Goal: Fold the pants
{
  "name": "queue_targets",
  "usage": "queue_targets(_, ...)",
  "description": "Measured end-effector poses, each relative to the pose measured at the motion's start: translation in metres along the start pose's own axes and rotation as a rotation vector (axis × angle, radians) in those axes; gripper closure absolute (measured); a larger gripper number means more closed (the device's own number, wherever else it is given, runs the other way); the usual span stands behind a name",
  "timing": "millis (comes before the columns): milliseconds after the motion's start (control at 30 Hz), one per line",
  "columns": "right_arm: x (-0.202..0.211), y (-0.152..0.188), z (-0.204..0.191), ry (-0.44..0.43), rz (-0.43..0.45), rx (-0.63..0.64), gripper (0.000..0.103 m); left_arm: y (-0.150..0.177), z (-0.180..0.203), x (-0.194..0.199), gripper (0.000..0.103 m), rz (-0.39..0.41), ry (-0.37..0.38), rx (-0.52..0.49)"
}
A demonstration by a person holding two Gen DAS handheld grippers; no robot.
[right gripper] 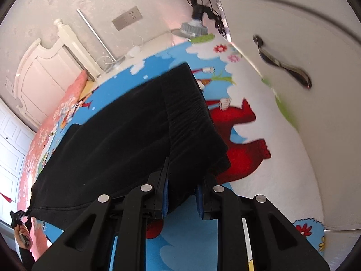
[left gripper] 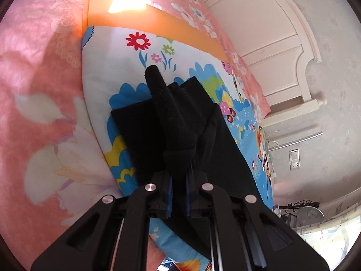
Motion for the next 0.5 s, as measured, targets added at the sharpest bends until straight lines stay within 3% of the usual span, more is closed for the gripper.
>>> queue_targets(67, -0.001, 0.002, 0.001, 0.000, 0.008, 0.006, 0.083, 0.003, -0.008, -0.003, 0.095, -0.002, 0.007, 0.037)
queue_targets(200, 0.000, 0.002, -0.001, 0.026, 0.001, 0.025, 0.083, 0.007, -0.007, -0.006, 0.094, 0.002, -0.041, -0.036)
queue_targets(367, 0.002, 0.005, 0.002, 0.053, 0.011, 0.017, 0.082, 0.004, -0.008, -0.003, 0.084, -0.007, -0.048, -0.073)
queue_targets(400, 0.003, 0.005, 0.001, 0.066, 0.014, 0.024, 0.082, 0.003, -0.010, -0.001, 0.076, 0.001, -0.065, -0.076)
queue_targets(433, 0.003, 0.005, 0.001, 0.081, 0.015, 0.030, 0.082, 0.000, -0.016, 0.004, 0.059, 0.022, -0.125, -0.070)
queue_targets(500, 0.004, 0.005, -0.001, 0.145, 0.023, 0.062, 0.082, -0.007, -0.024, 0.020, 0.044, 0.103, -0.266, -0.073)
Point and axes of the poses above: each gripper's, at about its wrist camera, not at the fingertips, and x roughly against the way its jaws point, z to its right, y to its underside, the point moved 10 cm from there along -x, roughly the way its jaws point, and after that the axes turned 5 degrees about -z, right-handed, at the moved point
